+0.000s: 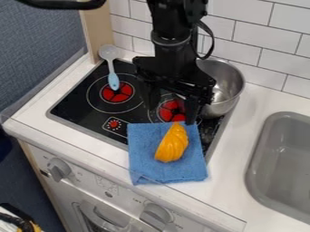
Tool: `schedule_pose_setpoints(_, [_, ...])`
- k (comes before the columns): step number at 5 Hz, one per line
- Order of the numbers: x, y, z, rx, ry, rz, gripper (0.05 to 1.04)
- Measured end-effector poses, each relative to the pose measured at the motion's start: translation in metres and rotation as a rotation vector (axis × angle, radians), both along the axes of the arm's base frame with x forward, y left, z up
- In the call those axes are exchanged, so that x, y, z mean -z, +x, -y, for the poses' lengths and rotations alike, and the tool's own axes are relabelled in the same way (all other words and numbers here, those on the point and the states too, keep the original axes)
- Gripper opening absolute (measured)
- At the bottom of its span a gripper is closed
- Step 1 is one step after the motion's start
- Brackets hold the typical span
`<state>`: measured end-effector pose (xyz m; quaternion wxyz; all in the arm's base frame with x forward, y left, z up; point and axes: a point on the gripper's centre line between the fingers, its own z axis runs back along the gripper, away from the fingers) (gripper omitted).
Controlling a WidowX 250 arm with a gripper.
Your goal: Picked the blue spoon from the left burner
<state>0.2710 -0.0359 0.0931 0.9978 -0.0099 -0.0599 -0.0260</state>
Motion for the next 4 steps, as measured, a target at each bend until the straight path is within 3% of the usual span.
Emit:
schedule_pose_setpoints(1, [0.007, -0.001, -0.002, -0.002, 0.002, -0.024, 1.001])
schedule_pose_setpoints(3, [0.009, 0.017, -0.08, -0.221, -0.021, -0.033, 1.001])
schedule_pose_setpoints(4, [0.007, 0.028, -0.125, -0.353, -0.002, -0.016, 1.001])
